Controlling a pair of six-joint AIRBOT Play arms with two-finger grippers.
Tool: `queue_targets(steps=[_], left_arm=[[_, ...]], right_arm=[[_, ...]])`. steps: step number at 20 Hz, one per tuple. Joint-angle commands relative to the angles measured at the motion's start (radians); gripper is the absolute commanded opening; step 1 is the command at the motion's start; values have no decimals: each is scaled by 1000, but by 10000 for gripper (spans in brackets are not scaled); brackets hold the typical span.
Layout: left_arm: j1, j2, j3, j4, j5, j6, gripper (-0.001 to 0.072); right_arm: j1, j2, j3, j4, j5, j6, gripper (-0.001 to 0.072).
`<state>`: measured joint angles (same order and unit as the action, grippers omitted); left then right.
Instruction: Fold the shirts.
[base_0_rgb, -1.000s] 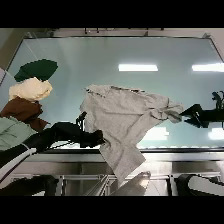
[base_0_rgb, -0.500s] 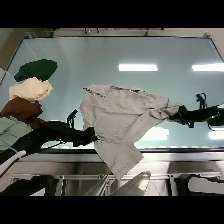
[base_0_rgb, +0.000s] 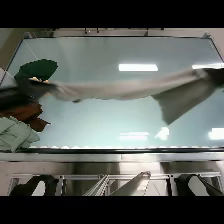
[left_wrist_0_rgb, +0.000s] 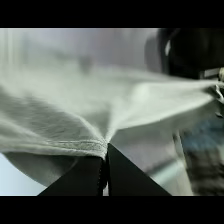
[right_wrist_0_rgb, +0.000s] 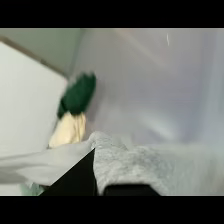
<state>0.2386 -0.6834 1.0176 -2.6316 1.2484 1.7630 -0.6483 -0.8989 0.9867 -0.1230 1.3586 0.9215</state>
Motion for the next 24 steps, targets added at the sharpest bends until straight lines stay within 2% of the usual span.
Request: queue_targets(steps=[1, 4, 7, 11, 13, 15, 17, 19, 21, 23, 24], left_arm=[[246, 76, 459, -6, 174, 11, 22], [251, -28, 810, -2, 233, 8, 22], [76, -155, 1036, 107, 258, -29, 22], [-178, -309, 1023, 290, 343, -63, 22], [-237, -391, 929, 414, 351, -63, 22], [-226, -485, 843, 461, 330, -62, 22], [-189, -599, 763, 434, 283, -22, 22], [-156, -734, 703, 340, 246, 109, 22], [-130, -879, 685, 261, 152, 216, 22], [-111, -1021, 711, 215, 51, 235, 22], [-106, -1085, 735, 193, 25, 235, 24]], right_arm=[[-159, 278, 156, 259, -132, -66, 13], [-134, 328, 307, 288, -128, -79, 13], [-131, 369, 359, 245, -118, -75, 14], [-130, 367, 306, -11, -33, 108, 13], [-110, 363, 170, -65, -45, 135, 14], [-69, 340, -4, -64, -88, 132, 14], [16, 270, -193, -64, -187, 82, 14], [126, 159, -330, -60, -339, 19, 14], [238, 2, -382, -15, -532, -117, 14], [307, -195, -364, 107, -646, -277, 16], [320, -296, -341, 198, -652, -362, 80]])
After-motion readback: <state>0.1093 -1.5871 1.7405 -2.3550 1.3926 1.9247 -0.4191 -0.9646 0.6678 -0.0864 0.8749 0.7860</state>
